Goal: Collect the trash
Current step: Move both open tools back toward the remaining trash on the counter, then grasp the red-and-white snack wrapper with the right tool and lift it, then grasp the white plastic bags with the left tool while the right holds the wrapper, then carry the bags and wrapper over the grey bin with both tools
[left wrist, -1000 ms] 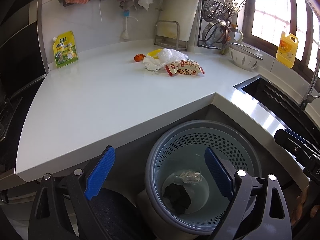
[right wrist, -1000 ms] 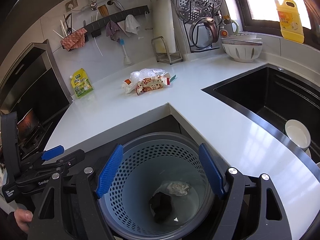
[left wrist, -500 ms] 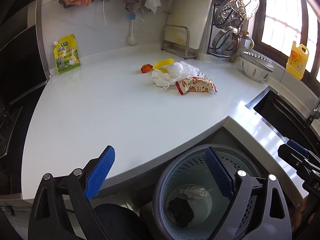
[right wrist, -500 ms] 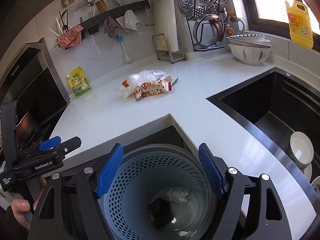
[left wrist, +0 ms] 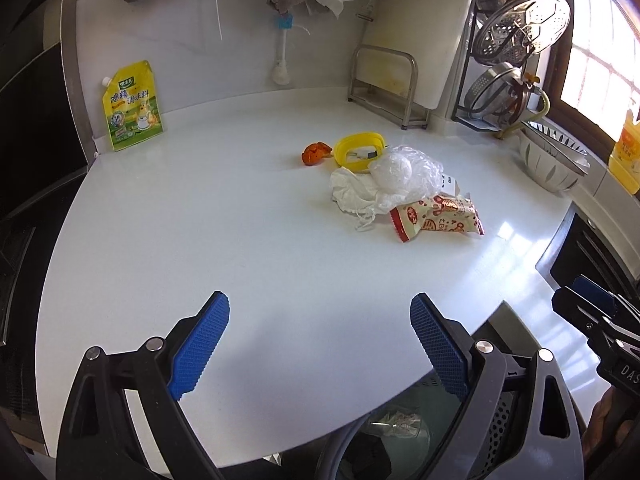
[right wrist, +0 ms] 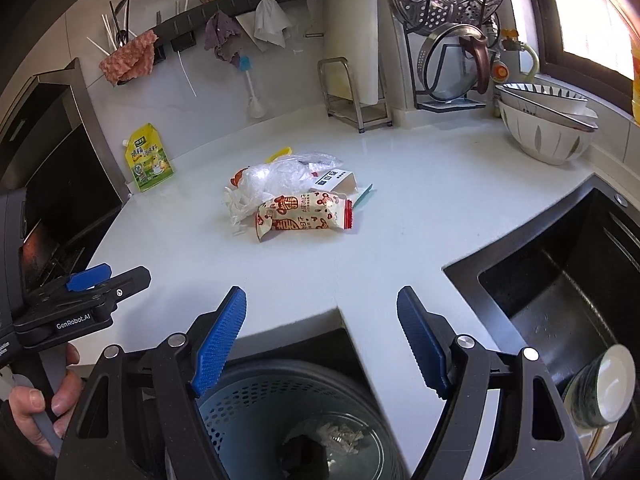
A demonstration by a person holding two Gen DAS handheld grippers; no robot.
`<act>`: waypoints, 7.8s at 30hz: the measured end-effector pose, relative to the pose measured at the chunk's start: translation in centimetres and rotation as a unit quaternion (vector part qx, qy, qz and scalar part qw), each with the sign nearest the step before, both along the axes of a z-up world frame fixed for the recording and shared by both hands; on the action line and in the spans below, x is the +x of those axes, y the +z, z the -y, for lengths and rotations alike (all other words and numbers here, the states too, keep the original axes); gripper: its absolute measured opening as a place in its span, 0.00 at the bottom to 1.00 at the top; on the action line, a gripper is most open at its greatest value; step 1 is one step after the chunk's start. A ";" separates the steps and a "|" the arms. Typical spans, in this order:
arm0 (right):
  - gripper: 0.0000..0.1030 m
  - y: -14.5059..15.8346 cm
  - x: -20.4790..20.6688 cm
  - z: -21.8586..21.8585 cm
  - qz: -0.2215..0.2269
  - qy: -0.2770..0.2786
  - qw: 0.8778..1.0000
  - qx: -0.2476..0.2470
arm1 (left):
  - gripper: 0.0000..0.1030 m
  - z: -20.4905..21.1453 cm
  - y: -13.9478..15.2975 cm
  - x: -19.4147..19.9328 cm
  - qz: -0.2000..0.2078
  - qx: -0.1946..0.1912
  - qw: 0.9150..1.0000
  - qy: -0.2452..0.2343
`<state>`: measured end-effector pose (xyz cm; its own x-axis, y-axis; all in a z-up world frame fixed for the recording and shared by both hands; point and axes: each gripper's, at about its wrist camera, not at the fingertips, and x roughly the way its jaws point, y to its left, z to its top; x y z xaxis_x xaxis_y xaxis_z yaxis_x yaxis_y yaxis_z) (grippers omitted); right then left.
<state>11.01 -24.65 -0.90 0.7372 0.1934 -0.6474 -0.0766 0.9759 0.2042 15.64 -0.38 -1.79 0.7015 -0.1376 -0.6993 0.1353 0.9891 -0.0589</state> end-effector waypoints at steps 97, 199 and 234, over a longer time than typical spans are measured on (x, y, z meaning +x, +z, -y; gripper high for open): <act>0.21 0.3 6.9 5.1 0.042 0.050 0.997 0.041 | 0.87 7.9 -3.8 15.1 -0.065 -0.023 0.998 -0.003; 0.21 0.8 -2.0 1.8 0.041 0.021 0.998 0.033 | 0.32 4.5 1.7 -0.5 0.007 0.007 0.999 -0.050; 0.21 -6.1 -17.6 -3.1 -0.015 -0.027 1.000 0.006 | 0.32 3.3 -6.1 -16.3 -0.040 0.000 0.994 -0.099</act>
<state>-6.64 -21.51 -7.00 0.7271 0.1609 -0.6674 -0.0172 0.9761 0.2165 -0.64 -3.63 -7.86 0.6027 -0.2670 -0.7520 0.3214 0.9438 -0.0775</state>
